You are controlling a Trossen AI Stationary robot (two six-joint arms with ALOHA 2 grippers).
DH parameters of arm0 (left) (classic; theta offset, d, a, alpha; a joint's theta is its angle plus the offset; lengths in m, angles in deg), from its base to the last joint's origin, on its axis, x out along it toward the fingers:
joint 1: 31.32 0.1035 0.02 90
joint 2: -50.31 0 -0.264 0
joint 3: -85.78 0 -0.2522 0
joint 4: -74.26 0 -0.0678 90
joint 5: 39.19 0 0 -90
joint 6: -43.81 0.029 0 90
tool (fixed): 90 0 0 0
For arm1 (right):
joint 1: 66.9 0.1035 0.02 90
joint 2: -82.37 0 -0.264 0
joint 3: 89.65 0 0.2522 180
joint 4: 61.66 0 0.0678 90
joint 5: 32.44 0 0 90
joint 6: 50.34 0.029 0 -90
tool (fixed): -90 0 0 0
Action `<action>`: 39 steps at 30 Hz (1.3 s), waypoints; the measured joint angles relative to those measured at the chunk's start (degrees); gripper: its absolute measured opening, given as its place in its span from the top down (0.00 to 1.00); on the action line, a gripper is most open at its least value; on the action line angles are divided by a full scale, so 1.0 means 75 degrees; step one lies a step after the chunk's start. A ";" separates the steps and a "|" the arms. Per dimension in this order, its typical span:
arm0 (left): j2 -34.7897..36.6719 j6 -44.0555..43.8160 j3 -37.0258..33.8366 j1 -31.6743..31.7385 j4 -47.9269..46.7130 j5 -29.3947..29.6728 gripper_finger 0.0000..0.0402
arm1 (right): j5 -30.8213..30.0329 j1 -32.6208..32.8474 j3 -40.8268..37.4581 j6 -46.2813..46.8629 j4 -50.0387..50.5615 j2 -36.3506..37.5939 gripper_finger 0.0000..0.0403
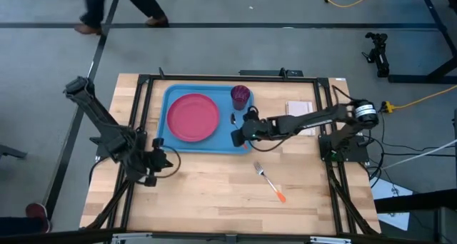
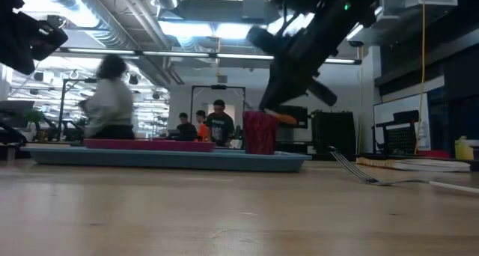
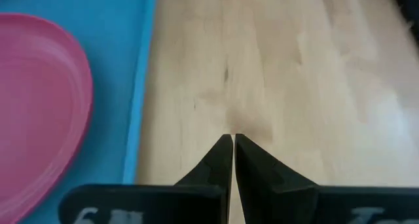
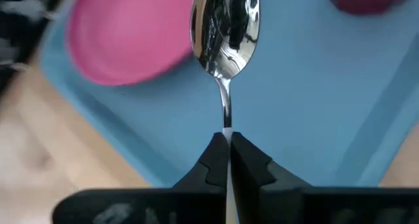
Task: Pick and place plate/cup/fork/spoon on tray
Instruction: Put the orange spoon on the blue serving tray to the right side of the pink plate
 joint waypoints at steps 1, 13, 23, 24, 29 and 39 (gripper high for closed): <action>0.0117 -0.0002 -0.0065 0.0000 0.0105 -0.0006 0.97 | 0.0005 -0.0045 -0.0003 0.0117 0.0033 -0.0106 0.99; 0.0278 -0.0014 -0.0133 -0.0003 0.0364 -0.0306 0.97 | 0.0143 -0.0510 -0.0006 0.1466 0.0028 -0.0825 0.98; 0.0263 -0.0017 -0.0133 -0.0185 0.0288 -0.0647 0.97 | -0.0299 -0.0698 -0.0006 0.2084 0.0011 -0.0930 0.97; 0.0263 -0.0021 -0.0133 -0.0243 0.0306 -0.0644 0.97 | -0.0297 -0.0698 -0.0006 0.2086 0.0011 -0.0930 0.97; 0.0263 -0.0051 -0.0133 -0.0475 0.0626 -0.0628 0.97 | -0.0297 -0.0698 -0.0006 0.2113 0.0016 -0.0930 0.97; 0.0263 -0.0168 -0.0133 -0.0746 0.1333 -0.0653 0.97 | -0.0399 -0.0695 -0.0006 0.2505 0.0034 -0.0930 0.97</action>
